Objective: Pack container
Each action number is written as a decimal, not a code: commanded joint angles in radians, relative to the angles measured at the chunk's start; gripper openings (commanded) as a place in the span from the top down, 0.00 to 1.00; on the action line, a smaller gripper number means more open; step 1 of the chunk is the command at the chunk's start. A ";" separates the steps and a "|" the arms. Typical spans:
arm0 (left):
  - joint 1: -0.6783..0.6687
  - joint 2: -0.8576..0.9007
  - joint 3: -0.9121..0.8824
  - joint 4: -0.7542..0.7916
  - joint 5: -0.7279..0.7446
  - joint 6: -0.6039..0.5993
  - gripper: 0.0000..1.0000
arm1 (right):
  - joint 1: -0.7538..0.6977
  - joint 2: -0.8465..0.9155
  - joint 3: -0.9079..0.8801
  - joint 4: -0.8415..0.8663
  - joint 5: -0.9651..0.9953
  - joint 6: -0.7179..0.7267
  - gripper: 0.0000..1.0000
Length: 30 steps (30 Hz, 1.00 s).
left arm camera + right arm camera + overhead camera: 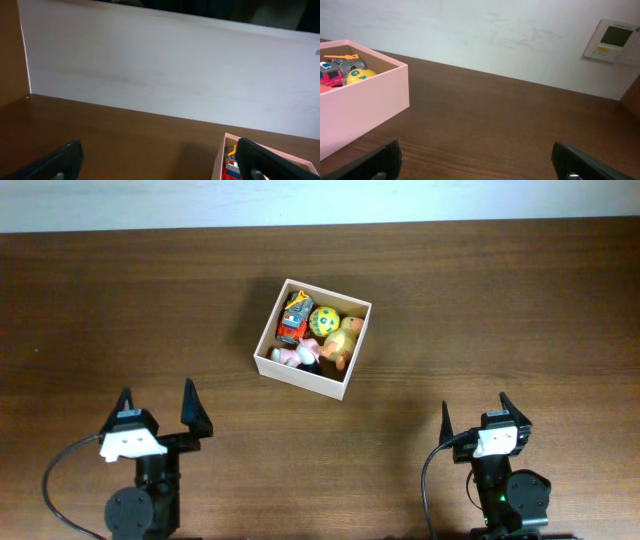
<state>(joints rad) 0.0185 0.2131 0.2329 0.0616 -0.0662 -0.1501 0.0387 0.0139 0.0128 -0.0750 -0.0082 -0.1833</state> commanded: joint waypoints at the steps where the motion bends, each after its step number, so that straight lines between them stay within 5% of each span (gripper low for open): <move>1: -0.006 -0.056 -0.048 0.007 0.020 0.016 0.01 | -0.008 -0.008 -0.007 -0.003 -0.009 0.008 0.01; 30: -0.006 -0.200 -0.201 0.034 0.071 0.016 0.01 | -0.008 -0.008 -0.007 -0.003 -0.009 0.008 0.01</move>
<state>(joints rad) 0.0185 0.0238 0.0444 0.0963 -0.0154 -0.1501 0.0387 0.0139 0.0128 -0.0750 -0.0082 -0.1825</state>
